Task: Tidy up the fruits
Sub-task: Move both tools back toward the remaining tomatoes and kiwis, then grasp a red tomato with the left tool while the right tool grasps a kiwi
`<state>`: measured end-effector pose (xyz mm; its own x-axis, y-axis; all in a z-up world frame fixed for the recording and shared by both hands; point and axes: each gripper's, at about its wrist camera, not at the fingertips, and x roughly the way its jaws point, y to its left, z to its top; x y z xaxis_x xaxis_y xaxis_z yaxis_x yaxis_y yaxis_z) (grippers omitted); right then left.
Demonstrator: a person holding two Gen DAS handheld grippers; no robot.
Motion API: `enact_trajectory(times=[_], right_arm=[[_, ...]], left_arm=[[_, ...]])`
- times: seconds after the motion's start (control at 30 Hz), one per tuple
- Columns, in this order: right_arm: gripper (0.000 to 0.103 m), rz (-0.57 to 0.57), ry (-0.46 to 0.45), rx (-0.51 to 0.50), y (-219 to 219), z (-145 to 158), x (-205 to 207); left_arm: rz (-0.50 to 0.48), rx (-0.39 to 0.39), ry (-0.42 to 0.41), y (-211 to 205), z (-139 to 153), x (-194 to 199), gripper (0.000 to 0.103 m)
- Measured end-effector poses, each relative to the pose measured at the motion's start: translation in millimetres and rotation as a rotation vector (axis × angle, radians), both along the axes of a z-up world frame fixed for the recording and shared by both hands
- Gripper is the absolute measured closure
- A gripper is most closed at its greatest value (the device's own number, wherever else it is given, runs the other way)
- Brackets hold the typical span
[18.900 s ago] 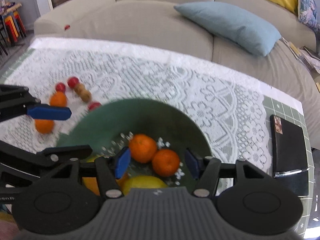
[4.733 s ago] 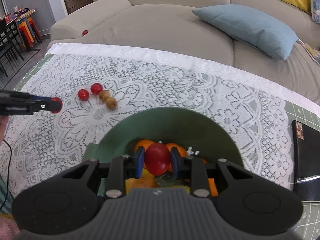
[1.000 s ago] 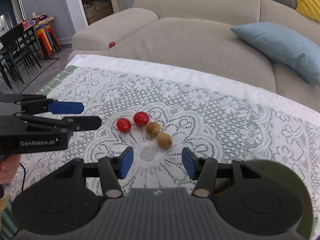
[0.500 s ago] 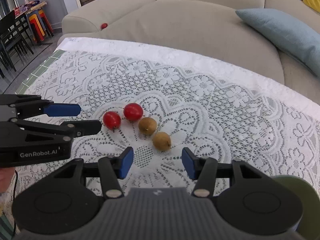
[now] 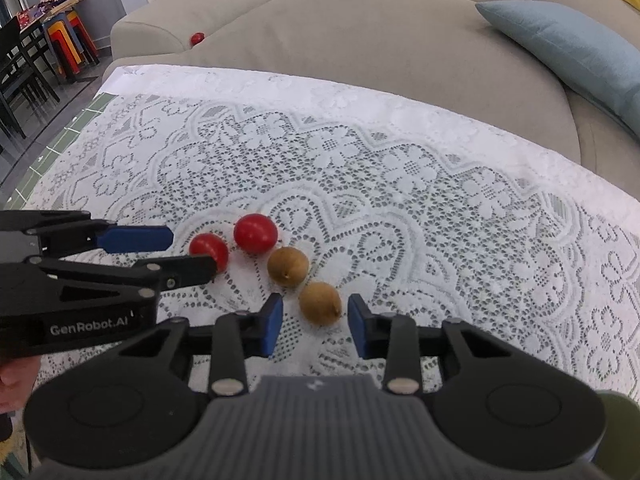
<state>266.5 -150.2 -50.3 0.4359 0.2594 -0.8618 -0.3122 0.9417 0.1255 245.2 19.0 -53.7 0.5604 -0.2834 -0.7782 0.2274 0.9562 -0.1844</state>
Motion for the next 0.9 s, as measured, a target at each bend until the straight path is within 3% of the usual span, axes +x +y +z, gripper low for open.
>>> enact_trajectory(times=[0.33,0.9], right_arm=[[0.070,-0.028,0.032,-0.010,1.6,-13.3,10.7],[0.080,-0.011,0.041,-0.021,7.8,-17.5,13.1]], left_arm=[[0.027,-0.034,0.042,-0.2,-10.3,7.4,0.062],[0.057,-0.034,0.032,-4.0,-12.1,5.2,0.067]])
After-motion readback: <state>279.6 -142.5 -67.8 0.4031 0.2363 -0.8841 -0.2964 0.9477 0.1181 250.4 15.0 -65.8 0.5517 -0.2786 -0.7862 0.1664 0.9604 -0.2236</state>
